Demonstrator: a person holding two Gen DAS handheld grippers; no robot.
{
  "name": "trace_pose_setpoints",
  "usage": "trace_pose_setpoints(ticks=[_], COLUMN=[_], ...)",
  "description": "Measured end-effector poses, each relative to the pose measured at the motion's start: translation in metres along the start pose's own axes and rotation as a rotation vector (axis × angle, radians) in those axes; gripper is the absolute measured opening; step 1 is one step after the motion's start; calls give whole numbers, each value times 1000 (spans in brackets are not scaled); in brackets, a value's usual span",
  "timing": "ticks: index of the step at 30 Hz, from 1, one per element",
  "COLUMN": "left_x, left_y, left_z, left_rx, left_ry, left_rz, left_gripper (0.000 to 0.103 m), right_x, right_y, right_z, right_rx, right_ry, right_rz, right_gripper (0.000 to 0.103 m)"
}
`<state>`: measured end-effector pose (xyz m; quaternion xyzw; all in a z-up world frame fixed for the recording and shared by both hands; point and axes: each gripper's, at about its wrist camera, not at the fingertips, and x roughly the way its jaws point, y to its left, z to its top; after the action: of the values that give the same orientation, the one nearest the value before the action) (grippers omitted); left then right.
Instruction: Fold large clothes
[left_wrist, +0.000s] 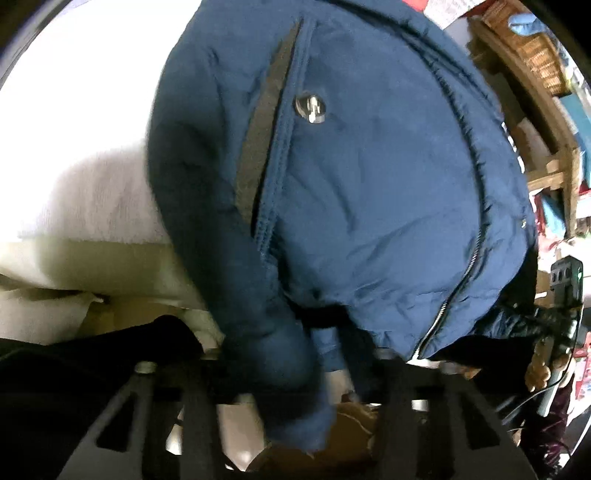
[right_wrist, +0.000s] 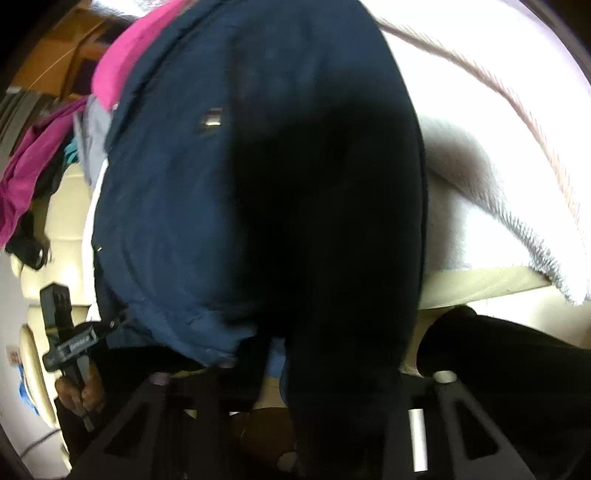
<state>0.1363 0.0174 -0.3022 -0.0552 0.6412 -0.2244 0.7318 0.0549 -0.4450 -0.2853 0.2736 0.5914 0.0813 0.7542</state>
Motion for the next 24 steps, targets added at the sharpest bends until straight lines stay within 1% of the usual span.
trace_pose_setpoints(ticks=[1, 4, 7, 8, 10, 11, 13, 15, 17, 19, 20, 22, 23, 24], left_x=[-3, -18, -46, -59, -78, -90, -110, -139, -163, -171, -175, -182, -187, -191], left_y=[1, -1, 5, 9, 8, 8, 15, 10, 16, 5, 5, 5, 6, 8], left_z=[1, 2, 2, 0, 0, 3, 12, 21, 34, 51, 66, 84, 97, 105], left_rx=[-3, 3, 35, 52, 80, 94, 106, 104, 103, 97, 93, 84, 69, 55], left_ry=[-2, -22, -55, -75, -112, -136, -171, -217, -263, -300, -323, -362, -386, -401], left_rz=[-8, -43, -63, -83, -106, -121, -158, -211, -249, -267, -275, -272, -272, -276], left_gripper=[25, 21, 20, 20, 19, 19, 19, 19, 18, 18, 18, 18, 18, 18], right_x=[-4, -24, -44, -55, -72, -85, -102, -112, -127, -137, -143, -148, -150, -157], right_y=[3, 17, 35, 39, 62, 69, 83, 91, 91, 89, 87, 85, 84, 80], right_z=[-1, -3, -6, -8, -10, -7, -3, 5, 16, 29, 37, 60, 67, 77], right_rx=[-17, -68, -145, -182, -245, -272, -294, -289, -266, -247, -234, -195, -185, -167], right_ry=[-14, -53, -84, -100, -132, -159, -205, -250, -307, -366, -406, -478, -502, -546], right_rz=[-10, -7, 13, 27, 75, 116, 181, 233, 299, 341, 353, 388, 395, 402], right_gripper=[17, 14, 13, 13, 13, 13, 13, 13, 13, 13, 13, 13, 13, 13])
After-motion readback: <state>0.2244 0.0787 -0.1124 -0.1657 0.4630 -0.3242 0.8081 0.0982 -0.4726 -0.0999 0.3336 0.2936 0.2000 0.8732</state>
